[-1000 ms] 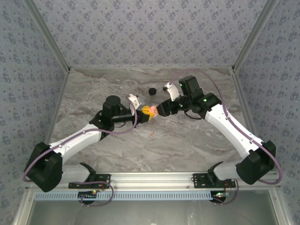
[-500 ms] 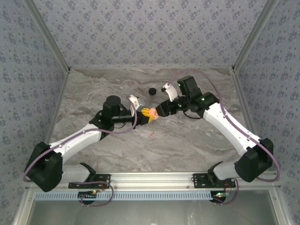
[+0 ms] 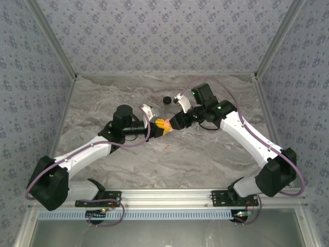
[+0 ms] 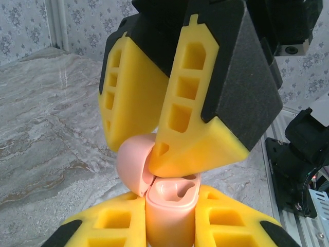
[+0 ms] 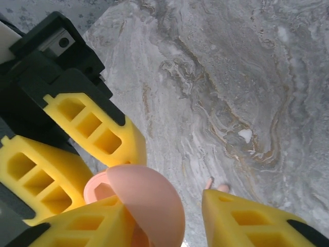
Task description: Insert wireless bluetooth earbuds into charging case
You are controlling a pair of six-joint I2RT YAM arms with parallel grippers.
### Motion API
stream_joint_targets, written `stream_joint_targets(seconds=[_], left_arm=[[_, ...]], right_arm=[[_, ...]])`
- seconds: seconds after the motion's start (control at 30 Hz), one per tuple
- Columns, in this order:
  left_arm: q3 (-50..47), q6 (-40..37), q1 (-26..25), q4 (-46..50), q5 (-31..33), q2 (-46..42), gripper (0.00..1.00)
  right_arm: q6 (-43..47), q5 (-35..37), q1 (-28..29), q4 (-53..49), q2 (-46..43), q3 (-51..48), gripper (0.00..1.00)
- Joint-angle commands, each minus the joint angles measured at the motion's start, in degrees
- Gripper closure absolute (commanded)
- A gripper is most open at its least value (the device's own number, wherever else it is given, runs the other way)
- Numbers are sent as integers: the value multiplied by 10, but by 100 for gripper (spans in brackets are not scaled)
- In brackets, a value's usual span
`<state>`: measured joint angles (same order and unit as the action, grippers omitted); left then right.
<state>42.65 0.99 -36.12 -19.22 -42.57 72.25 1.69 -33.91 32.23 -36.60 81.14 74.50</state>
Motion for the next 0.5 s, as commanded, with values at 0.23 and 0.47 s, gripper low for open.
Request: stream_joint_targets(seconds=[0.23,0.47], left_arm=[[43,6,-7,-40,9,10,85],[50,26,-6,-40,13,23,79]], right_arm=[[-2,-23,2,-13,-8,4,71],[-8,-19,-1,-4,-24,1,72]])
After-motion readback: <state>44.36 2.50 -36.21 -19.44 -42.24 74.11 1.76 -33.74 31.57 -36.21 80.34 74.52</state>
